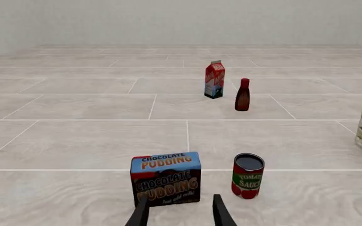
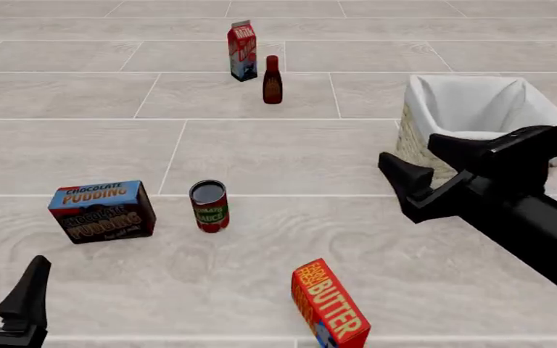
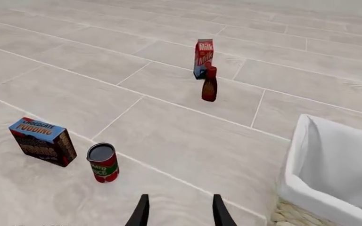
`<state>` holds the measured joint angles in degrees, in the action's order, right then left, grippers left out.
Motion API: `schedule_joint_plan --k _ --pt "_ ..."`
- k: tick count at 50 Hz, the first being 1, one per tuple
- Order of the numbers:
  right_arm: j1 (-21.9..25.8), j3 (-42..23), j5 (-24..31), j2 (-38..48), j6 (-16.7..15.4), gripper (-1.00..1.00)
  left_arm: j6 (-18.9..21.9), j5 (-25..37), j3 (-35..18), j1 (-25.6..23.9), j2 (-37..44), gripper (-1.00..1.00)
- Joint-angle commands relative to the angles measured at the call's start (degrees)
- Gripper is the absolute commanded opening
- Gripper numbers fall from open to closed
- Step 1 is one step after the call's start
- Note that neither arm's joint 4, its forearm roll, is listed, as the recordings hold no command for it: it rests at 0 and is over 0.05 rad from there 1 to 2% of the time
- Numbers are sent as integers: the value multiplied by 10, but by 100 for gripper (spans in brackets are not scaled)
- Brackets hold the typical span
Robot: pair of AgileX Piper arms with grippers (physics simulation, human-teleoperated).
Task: Pick the tomato sauce and place it in the basket.
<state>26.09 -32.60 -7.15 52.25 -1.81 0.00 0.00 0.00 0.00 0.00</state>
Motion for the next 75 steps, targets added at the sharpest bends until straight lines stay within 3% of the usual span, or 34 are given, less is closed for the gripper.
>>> schedule_joint_plan --k 1,26,75 --pt "26 -16 -38 75 -2 100 0 0 0 0 0 100" --pt "71 -77 -99 225 -7 100 0 0 0 0 0 100" --pt "150 -215 -91 388 -11 100 0 0 0 0 0 100"
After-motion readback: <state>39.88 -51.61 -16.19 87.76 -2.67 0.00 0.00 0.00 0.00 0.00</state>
